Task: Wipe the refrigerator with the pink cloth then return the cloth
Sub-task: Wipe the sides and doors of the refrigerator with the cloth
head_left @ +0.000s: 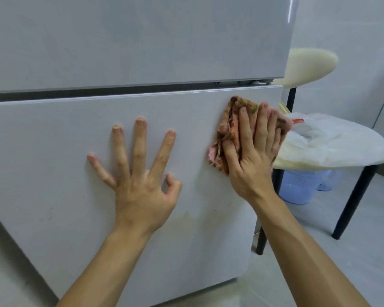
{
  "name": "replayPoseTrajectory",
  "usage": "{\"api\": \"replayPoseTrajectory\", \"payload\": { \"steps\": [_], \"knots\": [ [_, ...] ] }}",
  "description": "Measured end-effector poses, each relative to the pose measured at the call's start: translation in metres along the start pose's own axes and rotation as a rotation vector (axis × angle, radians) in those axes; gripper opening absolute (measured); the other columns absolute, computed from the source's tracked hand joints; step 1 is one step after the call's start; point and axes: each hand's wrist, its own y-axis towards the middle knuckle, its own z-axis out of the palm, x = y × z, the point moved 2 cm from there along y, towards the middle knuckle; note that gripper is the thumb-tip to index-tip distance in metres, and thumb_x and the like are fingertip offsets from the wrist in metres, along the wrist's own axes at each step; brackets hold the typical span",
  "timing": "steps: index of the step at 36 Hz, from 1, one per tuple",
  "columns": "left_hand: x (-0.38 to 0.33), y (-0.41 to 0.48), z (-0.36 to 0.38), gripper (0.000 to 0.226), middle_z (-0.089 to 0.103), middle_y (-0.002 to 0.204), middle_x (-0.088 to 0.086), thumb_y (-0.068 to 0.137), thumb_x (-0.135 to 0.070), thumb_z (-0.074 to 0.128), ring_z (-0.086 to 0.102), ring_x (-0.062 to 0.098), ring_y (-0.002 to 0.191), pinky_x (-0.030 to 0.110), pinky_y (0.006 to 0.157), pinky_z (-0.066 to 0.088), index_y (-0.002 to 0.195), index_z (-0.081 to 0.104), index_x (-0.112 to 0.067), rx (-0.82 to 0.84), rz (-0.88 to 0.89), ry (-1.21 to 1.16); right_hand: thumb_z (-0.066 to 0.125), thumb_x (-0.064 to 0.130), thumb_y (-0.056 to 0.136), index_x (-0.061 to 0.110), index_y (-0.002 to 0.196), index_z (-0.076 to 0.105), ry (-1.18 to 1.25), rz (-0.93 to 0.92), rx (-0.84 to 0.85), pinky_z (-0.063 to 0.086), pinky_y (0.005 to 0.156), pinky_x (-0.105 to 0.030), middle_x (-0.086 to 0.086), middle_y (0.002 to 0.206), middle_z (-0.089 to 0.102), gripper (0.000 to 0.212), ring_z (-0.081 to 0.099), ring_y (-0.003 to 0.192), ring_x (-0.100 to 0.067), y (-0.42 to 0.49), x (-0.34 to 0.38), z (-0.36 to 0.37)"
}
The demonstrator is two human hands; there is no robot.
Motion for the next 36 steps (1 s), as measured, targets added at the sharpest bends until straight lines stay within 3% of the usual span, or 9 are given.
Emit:
{"api": "replayPoseTrajectory", "payload": {
  "steps": [7,10,14,17,23,27,30,36],
  "knots": [
    [0.001,0.0,0.0,0.087,0.012,0.176,0.01,0.084,-0.03,0.063,0.002,0.042,0.162,0.083,0.115,-0.002,0.165,0.031,-0.037,0.011,0.004,-0.005,0.036,0.048,0.111,0.021,0.164,0.029,0.003,0.017,-0.092,0.001,0.13,-0.057,-0.008,0.173,0.016,0.059,0.009,0.162,-0.031,-0.017,-0.005,0.01],
    [0.001,0.0,0.001,0.087,0.011,0.176,0.009,0.084,-0.031,0.064,0.003,0.042,0.162,0.082,0.116,-0.002,0.164,0.031,-0.037,0.001,-0.001,-0.002,0.033,0.045,0.112,0.012,0.162,0.034,0.016,0.072,-0.1,0.004,0.129,-0.062,-0.018,0.171,0.021,0.059,0.009,0.161,-0.031,-0.052,-0.013,0.02],
    [0.001,-0.001,0.001,0.088,0.01,0.176,0.008,0.083,-0.031,0.065,0.003,0.042,0.162,0.083,0.116,0.0,0.164,0.031,-0.038,-0.003,-0.003,0.003,0.03,0.047,0.112,0.025,0.168,0.019,0.006,0.113,-0.017,0.007,0.127,-0.068,-0.004,0.177,0.002,0.061,0.002,0.163,-0.03,-0.095,-0.02,0.027],
    [0.001,-0.001,0.002,0.089,0.01,0.176,0.008,0.083,-0.03,0.066,0.001,0.041,0.162,0.082,0.116,-0.001,0.165,0.031,-0.038,-0.005,0.0,0.003,0.03,0.048,0.111,0.032,0.168,0.01,0.001,0.093,0.021,0.002,0.129,-0.064,0.003,0.177,-0.007,0.063,-0.003,0.164,-0.029,-0.097,-0.019,0.024],
    [0.001,-0.001,0.001,0.088,0.01,0.176,0.009,0.084,-0.032,0.064,0.002,0.042,0.162,0.082,0.116,-0.002,0.165,0.029,-0.038,0.003,0.001,0.01,0.028,0.047,0.112,0.024,0.168,0.009,-0.002,0.08,0.03,-0.011,0.13,-0.051,-0.01,0.176,-0.001,0.064,-0.01,0.162,-0.026,-0.048,-0.006,0.01],
    [0.0,-0.001,0.001,0.088,0.008,0.176,0.008,0.084,-0.032,0.062,0.001,0.043,0.162,0.081,0.116,-0.003,0.165,0.028,-0.039,0.019,-0.004,0.004,0.033,0.047,0.11,0.032,0.167,0.005,0.014,0.007,0.127,-0.015,0.129,-0.05,-0.011,0.177,-0.003,0.066,-0.014,0.162,-0.026,0.021,0.009,-0.01],
    [0.001,-0.001,0.001,0.087,0.008,0.176,0.009,0.085,-0.033,0.061,0.001,0.044,0.161,0.081,0.116,-0.004,0.165,0.028,-0.038,0.025,0.002,0.005,0.036,0.045,0.11,0.032,0.168,0.015,0.047,-0.048,0.142,-0.012,0.128,-0.057,-0.009,0.177,-0.002,0.063,-0.011,0.163,-0.03,0.042,0.011,-0.019],
    [0.002,-0.001,0.0,0.086,0.007,0.177,0.009,0.086,-0.033,0.06,0.001,0.044,0.161,0.082,0.116,-0.002,0.166,0.027,-0.039,0.037,0.007,0.0,0.034,0.046,0.113,0.013,0.163,0.032,0.031,0.007,-0.073,0.007,0.128,-0.066,-0.025,0.17,0.021,0.06,0.013,0.159,-0.047,0.019,-0.005,-0.001]
  ]
}}
